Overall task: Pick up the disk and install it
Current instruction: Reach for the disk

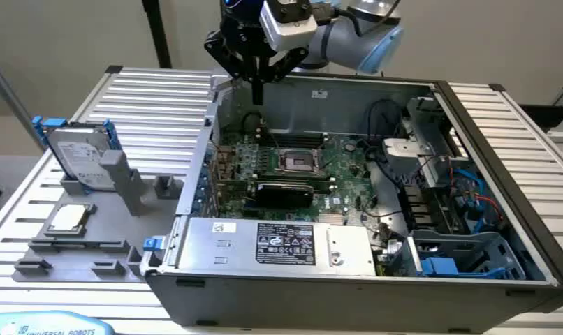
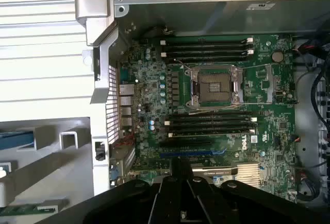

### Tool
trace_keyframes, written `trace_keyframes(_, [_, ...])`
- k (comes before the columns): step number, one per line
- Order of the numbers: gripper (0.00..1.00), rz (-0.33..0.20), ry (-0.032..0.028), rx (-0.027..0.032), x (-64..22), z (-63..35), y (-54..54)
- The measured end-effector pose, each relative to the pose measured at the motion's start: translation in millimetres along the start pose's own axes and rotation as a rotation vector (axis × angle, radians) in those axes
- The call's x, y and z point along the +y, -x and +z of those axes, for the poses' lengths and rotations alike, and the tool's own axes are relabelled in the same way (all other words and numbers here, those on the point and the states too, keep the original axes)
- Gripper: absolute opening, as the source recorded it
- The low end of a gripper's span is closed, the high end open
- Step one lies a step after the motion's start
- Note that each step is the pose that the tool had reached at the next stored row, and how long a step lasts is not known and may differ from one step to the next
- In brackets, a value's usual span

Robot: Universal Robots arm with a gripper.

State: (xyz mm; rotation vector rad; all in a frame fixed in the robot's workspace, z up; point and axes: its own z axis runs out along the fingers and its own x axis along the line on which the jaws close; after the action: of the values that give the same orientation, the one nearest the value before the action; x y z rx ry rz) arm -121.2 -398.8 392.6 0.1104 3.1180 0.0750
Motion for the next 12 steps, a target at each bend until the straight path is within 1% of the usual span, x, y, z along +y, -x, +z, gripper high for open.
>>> trace_keyframes(12, [0.11, 0.000, 0.0000, 0.0000, 0.0, 0.0, 0.0])
